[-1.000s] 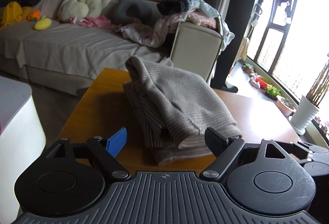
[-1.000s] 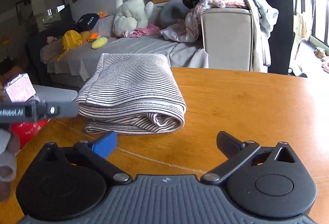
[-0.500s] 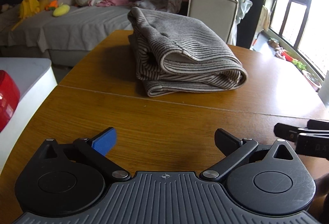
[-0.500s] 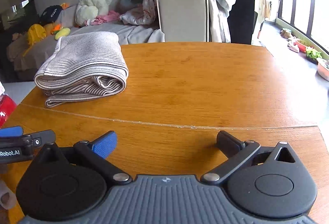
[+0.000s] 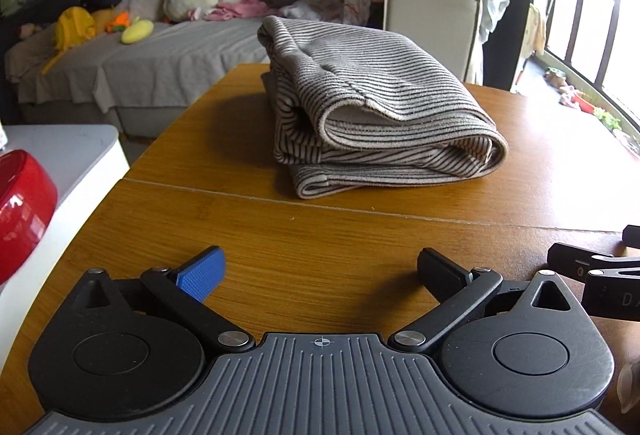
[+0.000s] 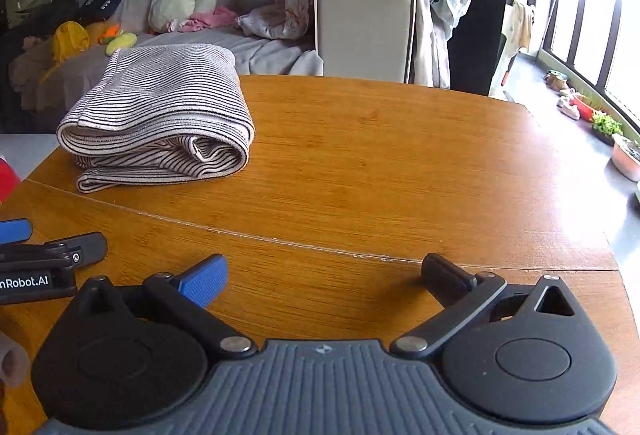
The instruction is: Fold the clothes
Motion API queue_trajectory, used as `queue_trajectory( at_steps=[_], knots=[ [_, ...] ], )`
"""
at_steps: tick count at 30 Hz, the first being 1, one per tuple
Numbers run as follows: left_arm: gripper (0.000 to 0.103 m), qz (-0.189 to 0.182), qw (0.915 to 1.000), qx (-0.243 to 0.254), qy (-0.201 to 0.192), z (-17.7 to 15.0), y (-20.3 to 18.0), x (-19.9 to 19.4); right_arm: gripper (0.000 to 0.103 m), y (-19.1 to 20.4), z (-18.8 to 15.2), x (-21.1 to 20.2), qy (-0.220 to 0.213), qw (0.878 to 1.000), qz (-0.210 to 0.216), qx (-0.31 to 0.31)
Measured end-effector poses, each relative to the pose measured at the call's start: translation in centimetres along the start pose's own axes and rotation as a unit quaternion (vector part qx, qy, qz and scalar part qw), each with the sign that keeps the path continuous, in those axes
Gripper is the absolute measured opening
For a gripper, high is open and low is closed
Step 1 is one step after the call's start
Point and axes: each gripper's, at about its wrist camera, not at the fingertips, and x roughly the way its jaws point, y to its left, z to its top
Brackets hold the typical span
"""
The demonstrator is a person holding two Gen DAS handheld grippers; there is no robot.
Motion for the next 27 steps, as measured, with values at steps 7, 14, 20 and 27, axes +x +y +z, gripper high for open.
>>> queue_trajectory(
  at_steps=[7,14,20,27],
  knots=[
    [0.103,0.0,1.0,0.0,-0.002,-0.08,-0.11,0.0,0.103,-0.04,-0.1,0.06,0.0,1.0,0.0,-0.001],
    [0.103,-0.001,1.0,-0.001,-0.002,-0.1,-0.1,0.03,0.103,0.02,-0.16,0.04,0.0,1.0,0.0,0.0],
    [0.103,-0.001,1.0,-0.001,-0.002,-0.09,-0.03,0.1,0.103,-0.06,-0.19,0.06,-0.001,1.0,0.0,0.0],
    [0.103,0.0,1.0,-0.004,-0.003,-0.02,0.05,0.18,0.103,0.02,-0.15,0.07,-0.001,1.0,0.0,0.0]
  ],
)
